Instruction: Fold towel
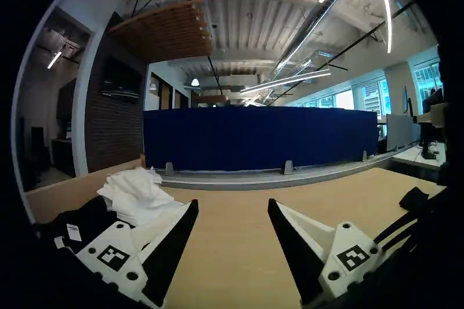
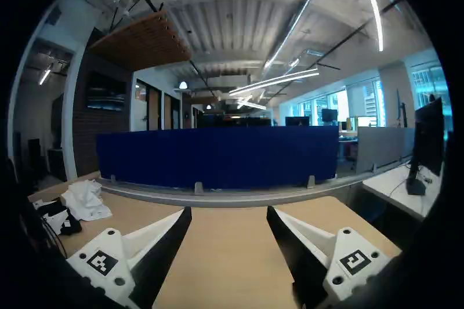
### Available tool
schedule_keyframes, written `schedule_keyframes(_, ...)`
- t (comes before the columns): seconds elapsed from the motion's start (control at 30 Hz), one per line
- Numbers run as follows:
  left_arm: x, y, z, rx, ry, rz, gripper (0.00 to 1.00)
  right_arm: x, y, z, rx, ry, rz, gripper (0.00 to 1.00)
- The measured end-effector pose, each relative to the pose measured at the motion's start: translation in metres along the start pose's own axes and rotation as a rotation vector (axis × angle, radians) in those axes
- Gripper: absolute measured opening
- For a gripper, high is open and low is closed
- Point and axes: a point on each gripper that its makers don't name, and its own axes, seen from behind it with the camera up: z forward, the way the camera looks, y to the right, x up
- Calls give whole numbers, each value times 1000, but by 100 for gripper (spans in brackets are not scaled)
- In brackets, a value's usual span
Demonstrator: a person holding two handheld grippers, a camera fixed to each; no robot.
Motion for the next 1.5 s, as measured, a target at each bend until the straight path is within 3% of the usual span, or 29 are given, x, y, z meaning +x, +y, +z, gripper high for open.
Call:
schedule_keyframes(0.57,-45,-19,-7,18,13,2,89,-18,2,1,-17,20,-10,100)
schedule_keyframes(1.17,-63,-35,-10,37,19,-32,89,-29,-2,3,-15,4,-31,100)
schedule_keyframes(1.5,-69,-26,-9,26,-5,-12,89,-30,0,4,-15,4,-28,100)
